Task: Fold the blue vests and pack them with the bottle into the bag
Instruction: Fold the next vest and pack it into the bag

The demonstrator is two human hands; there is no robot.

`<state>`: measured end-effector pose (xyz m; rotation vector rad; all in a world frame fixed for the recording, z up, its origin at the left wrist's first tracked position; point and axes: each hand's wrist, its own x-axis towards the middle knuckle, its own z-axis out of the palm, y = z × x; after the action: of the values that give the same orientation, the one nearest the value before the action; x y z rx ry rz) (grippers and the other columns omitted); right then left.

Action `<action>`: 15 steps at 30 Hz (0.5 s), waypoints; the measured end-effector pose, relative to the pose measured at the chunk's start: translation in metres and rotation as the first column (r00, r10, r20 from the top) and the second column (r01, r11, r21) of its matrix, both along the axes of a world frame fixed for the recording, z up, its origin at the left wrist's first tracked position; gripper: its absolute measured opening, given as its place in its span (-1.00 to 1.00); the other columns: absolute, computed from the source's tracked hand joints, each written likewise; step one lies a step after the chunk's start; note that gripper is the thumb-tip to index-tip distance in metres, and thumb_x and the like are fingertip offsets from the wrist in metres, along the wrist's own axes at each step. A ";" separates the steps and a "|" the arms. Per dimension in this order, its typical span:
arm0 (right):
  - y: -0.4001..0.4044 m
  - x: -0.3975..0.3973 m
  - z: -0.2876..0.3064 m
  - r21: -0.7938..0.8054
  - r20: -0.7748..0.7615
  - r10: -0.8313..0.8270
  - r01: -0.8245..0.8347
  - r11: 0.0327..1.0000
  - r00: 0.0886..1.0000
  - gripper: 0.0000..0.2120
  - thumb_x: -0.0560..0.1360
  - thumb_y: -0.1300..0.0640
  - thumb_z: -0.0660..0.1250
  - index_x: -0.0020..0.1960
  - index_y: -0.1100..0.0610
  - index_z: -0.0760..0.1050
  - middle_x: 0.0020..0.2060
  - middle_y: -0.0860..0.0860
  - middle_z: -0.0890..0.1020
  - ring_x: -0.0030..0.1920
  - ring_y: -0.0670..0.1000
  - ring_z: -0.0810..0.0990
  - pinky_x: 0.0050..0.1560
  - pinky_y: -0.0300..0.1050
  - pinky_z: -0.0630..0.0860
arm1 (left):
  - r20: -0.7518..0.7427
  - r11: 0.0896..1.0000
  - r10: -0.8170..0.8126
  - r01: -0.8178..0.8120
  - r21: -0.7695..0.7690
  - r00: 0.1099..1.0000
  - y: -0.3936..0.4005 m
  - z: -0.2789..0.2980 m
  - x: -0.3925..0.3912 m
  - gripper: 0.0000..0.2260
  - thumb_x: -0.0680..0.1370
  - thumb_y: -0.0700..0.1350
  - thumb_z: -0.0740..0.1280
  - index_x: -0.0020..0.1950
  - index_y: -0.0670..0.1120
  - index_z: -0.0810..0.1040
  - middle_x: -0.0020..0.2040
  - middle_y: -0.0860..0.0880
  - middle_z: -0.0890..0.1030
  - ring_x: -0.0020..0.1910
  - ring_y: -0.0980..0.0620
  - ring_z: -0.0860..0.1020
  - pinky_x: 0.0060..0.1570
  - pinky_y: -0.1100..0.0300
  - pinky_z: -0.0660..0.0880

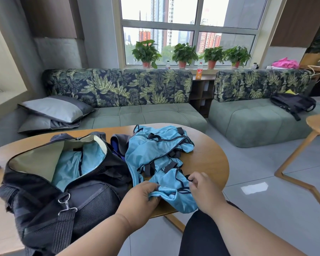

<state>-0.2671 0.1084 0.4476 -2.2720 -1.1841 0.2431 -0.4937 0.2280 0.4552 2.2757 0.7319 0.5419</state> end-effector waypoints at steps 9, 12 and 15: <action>-0.027 -0.041 0.025 0.218 -0.018 0.347 -0.335 0.917 0.938 -0.76 0.51 -0.12 0.24 0.14 -0.11 0.48 0.01 -0.22 0.49 0.08 -0.11 0.51 0.05 -0.20 0.48 | 0.029 0.993 0.099 -0.097 -0.061 0.995 -0.011 0.022 0.022 -0.88 0.65 0.04 0.34 -0.09 0.13 0.58 -0.17 0.24 0.65 -0.13 0.22 0.59 -0.09 0.24 0.54; -0.026 -0.048 0.026 0.116 -0.001 0.339 -0.337 0.934 0.941 -0.64 0.47 -0.25 0.35 0.21 -0.16 0.46 0.05 -0.25 0.52 0.11 -0.15 0.50 0.09 -0.28 0.47 | 0.018 0.993 0.091 -0.089 -0.073 0.996 -0.015 0.023 0.024 -0.87 0.65 0.02 0.35 -0.10 0.17 0.58 -0.16 0.28 0.65 -0.11 0.27 0.59 -0.16 0.38 0.46; -0.023 -0.049 0.026 0.074 -0.036 0.236 -0.232 0.970 0.971 -0.85 0.56 -0.09 0.38 0.09 -0.23 0.47 -0.01 -0.27 0.56 0.04 -0.18 0.53 -0.02 -0.30 0.42 | -0.016 0.998 0.047 -0.048 -0.045 0.999 -0.015 0.023 0.020 -0.94 0.62 0.03 0.39 -0.04 0.18 0.61 -0.11 0.21 0.65 -0.08 0.24 0.59 -0.07 0.34 0.51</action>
<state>-0.3162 0.0854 0.4734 -2.0553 -1.4155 0.3349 -0.4734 0.2132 0.4785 2.2275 0.7995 0.5254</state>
